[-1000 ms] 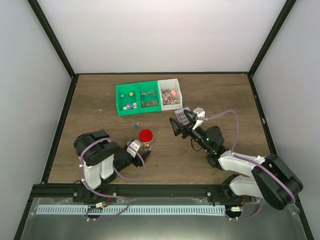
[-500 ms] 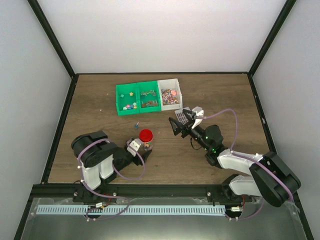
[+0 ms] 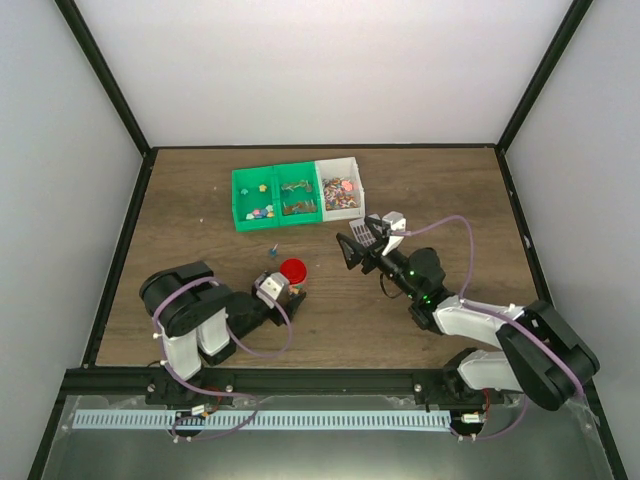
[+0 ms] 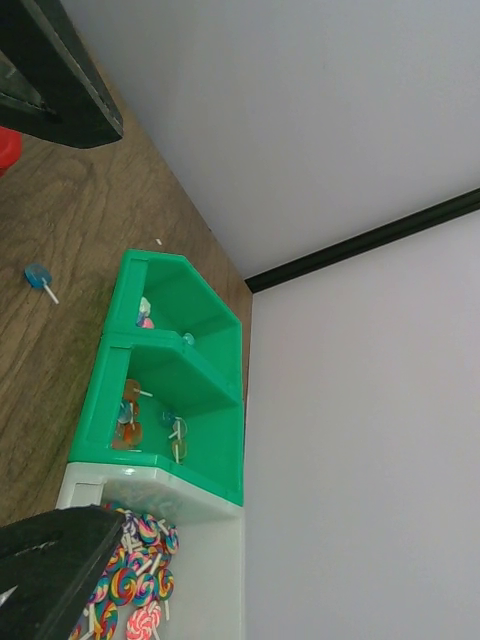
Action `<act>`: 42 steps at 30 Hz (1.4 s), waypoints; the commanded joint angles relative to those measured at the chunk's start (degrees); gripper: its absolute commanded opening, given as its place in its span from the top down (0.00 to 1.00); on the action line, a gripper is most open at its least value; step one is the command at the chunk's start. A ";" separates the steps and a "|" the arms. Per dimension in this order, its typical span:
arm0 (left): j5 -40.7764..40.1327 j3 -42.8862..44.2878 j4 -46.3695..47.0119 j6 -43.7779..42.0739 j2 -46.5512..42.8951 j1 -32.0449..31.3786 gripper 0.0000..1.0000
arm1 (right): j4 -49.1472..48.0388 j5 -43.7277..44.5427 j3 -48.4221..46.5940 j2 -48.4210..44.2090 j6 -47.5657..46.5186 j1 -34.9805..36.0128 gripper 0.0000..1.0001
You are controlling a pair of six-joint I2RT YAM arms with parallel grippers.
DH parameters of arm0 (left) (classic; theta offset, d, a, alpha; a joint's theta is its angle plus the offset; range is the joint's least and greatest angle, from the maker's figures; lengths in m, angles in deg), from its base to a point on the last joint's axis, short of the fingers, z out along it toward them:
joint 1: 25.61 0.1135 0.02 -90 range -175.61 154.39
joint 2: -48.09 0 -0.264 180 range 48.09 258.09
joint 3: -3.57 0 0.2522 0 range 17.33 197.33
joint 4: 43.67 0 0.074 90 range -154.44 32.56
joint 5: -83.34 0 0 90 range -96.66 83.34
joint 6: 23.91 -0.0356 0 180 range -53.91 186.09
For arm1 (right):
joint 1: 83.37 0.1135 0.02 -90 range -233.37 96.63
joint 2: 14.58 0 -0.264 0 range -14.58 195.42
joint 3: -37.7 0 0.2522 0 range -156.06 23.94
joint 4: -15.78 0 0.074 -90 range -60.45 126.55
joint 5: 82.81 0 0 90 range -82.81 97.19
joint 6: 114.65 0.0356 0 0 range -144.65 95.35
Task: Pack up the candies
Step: Screw the bottle lid onto the packing bottle.
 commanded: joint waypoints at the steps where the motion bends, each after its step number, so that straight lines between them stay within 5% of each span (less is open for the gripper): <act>1: -0.16 0.94 13.51 -1.05 0.18 0.11 0.24 | 0.01 -0.53 -2.32 0.74 -0.99 -0.47 0.00; 17: 5.85 3.05 13.51 0.13 2.08 0.11 0.35 | 3.13 -2.83 -4.39 4.04 -0.10 -1.00 0.05; 31: 17.09 4.80 12.80 -0.85 5.76 0.13 0.35 | 7.00 -20.59 -6.48 7.18 7.67 -3.01 0.59; 42: 17.41 7.89 12.15 -3.69 9.13 1.02 0.35 | 13.63 -25.96 -8.01 10.52 8.38 -2.17 0.71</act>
